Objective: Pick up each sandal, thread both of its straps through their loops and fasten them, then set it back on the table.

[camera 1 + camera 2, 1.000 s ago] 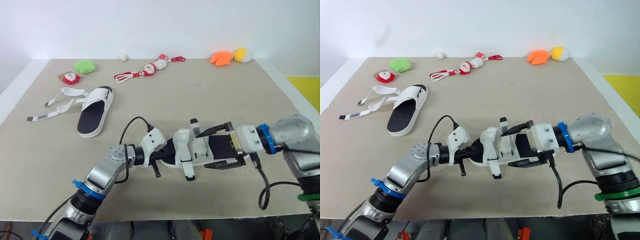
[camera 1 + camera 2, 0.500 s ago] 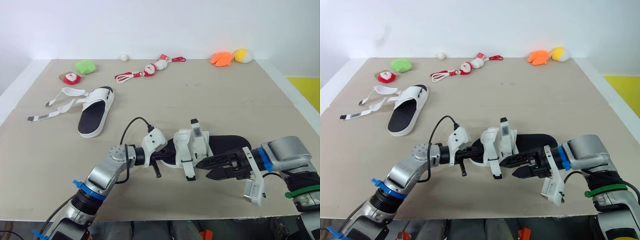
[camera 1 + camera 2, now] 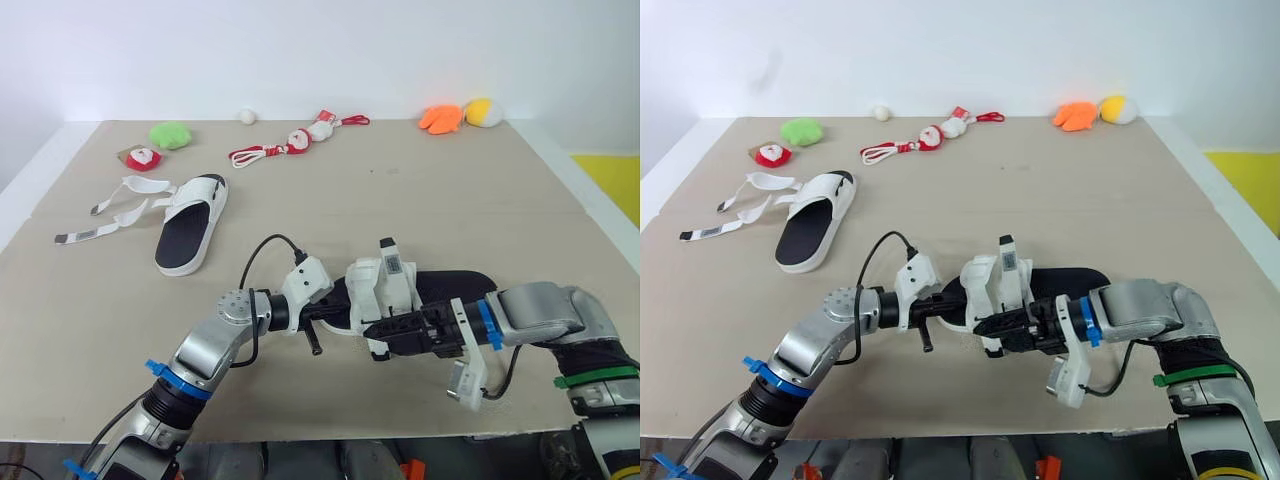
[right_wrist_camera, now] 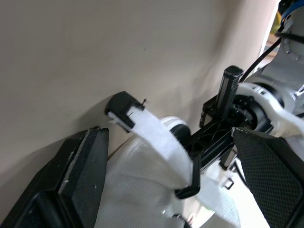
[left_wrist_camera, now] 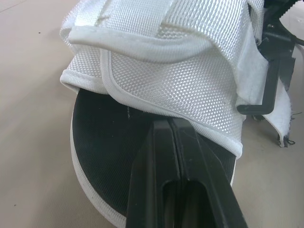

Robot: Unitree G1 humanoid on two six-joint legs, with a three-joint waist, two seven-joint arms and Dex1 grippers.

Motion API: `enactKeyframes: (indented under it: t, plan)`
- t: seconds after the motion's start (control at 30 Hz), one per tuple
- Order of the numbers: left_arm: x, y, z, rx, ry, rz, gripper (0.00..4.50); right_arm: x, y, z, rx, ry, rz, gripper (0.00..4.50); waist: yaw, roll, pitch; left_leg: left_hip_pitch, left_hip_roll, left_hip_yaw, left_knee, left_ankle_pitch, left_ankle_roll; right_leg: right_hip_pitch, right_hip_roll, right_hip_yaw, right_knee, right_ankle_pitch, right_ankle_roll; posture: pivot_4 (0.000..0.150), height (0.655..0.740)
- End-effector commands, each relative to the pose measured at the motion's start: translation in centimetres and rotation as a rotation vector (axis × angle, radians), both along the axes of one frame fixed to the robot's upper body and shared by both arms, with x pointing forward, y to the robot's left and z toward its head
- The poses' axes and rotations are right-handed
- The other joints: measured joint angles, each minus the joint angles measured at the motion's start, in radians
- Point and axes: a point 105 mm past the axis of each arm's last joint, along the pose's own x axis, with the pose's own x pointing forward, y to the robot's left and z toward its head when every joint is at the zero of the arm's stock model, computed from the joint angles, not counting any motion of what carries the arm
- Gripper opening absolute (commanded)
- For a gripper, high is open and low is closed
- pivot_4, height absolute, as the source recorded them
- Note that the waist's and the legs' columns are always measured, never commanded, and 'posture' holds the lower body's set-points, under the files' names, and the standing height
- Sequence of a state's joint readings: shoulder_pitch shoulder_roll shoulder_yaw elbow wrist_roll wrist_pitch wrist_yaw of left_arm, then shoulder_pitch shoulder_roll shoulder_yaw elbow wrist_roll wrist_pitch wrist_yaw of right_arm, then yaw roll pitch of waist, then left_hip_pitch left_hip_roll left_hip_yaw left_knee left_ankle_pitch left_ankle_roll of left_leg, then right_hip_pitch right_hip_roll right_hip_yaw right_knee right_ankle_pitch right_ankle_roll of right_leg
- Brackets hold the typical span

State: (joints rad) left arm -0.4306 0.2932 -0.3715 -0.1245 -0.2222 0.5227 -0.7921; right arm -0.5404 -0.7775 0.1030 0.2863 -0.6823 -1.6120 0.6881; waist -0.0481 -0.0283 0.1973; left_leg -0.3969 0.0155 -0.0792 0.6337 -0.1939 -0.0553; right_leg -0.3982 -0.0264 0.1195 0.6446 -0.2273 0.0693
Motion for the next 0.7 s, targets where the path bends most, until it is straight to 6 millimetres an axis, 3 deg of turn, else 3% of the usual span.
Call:
enactKeyframes:
  t: [0.03,0.1,0.3,0.37,0.7]
  plan:
    - [-0.1,0.4,-1.9,0.053,0.061,0.019,0.0,-0.2,0.3,-0.1,0.005,-0.02,0.032,3.93,0.0,0.0,0.0,0.0,0.0,0.0,0.0,0.0,0.0,0.0,0.0,0.0,0.0,0.0,0.0,0.15,0.74]
    - [-0.1,0.4,-1.9,0.052,0.062,0.02,0.0,-0.4,0.2,-0.4,0.0,-0.013,0.041,3.29,0.0,0.0,0.0,0.001,0.0,0.0,0.0,0.0,0.0,0.0,0.0,0.0,0.0,0.0,0.0,0.15,0.74]
    - [-0.2,0.4,-1.9,0.052,0.065,0.02,0.0,-1.4,-0.5,-1.1,-0.006,0.06,0.079,0.42,-0.001,0.0,0.0,0.001,-0.001,0.002,0.0,0.0,-0.001,0.0,-0.001,0.002,0.0,-0.001,-0.001,0.15,0.74]
    - [-0.2,0.4,-1.9,0.051,0.065,0.021,0.0,-1.9,-0.6,-1.1,0.002,0.094,0.097,0.17,-0.001,0.0,0.0,0.001,-0.001,0.002,-0.001,0.0,-0.001,0.0,-0.001,0.002,0.0,-0.001,-0.001,0.15,0.74]
    - [-0.1,0.6,-2.0,0.056,0.066,0.022,0.0,-5.2,-0.9,-0.4,0.008,0.283,0.207,0.17,-0.002,0.0,0.0,0.003,-0.001,0.006,-0.001,0.0,-0.001,0.0,-0.001,0.007,0.001,-0.001,-0.001,0.15,0.74]
